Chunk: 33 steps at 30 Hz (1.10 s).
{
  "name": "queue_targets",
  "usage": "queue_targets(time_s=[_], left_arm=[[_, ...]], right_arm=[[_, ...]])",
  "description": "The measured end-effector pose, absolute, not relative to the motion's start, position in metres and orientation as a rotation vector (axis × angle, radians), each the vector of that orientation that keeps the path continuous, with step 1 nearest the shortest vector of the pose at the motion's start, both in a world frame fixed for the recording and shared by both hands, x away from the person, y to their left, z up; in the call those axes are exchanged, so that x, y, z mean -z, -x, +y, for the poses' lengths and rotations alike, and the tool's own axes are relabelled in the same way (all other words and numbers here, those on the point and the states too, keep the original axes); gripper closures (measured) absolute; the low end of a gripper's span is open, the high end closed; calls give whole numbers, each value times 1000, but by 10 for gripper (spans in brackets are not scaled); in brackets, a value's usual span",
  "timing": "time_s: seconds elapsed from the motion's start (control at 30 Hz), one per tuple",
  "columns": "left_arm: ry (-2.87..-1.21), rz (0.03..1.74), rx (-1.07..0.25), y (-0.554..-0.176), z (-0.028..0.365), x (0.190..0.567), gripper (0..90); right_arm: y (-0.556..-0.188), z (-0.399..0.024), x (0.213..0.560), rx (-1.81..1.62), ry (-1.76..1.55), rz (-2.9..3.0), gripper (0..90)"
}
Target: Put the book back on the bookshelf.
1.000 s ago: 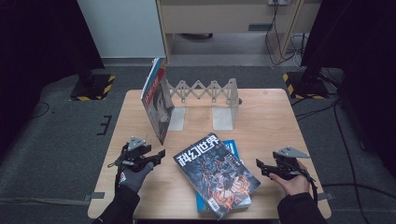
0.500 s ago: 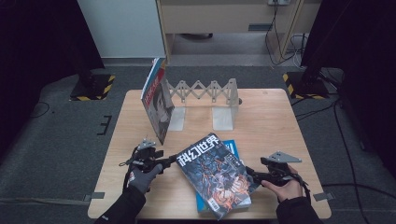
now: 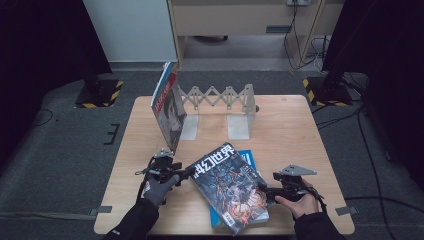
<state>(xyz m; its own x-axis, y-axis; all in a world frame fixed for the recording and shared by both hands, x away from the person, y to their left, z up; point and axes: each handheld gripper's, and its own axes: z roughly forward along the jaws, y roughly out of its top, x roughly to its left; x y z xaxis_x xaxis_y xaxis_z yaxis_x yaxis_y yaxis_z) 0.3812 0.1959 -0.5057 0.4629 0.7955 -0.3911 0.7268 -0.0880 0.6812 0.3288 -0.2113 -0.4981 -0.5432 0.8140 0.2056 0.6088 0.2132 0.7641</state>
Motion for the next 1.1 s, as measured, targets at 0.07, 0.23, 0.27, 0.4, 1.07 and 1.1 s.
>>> queue_targets(time_s=[0.07,0.23,0.27,0.4,1.07,1.1], left_arm=[[-1832,1285,-85,-382,195,506,269],[-1837,1273,-59,-383,189,508,258],[-1842,1265,-51,-383,187,508,258],[-1831,1260,-2,-385,183,511,247],[-1815,1274,136,-379,184,505,328],[-1781,1265,153,-378,187,503,359]], right_arm=[[-329,-210,499,-1241,-1359,2246,234],[-330,-209,500,-1260,-1362,2248,236],[-330,-209,500,-1260,-1362,2248,236],[-331,-209,501,-1266,-1375,2250,236],[-332,-209,503,-1269,-1364,2238,242],[-332,-209,503,-1269,-1363,2235,246]])
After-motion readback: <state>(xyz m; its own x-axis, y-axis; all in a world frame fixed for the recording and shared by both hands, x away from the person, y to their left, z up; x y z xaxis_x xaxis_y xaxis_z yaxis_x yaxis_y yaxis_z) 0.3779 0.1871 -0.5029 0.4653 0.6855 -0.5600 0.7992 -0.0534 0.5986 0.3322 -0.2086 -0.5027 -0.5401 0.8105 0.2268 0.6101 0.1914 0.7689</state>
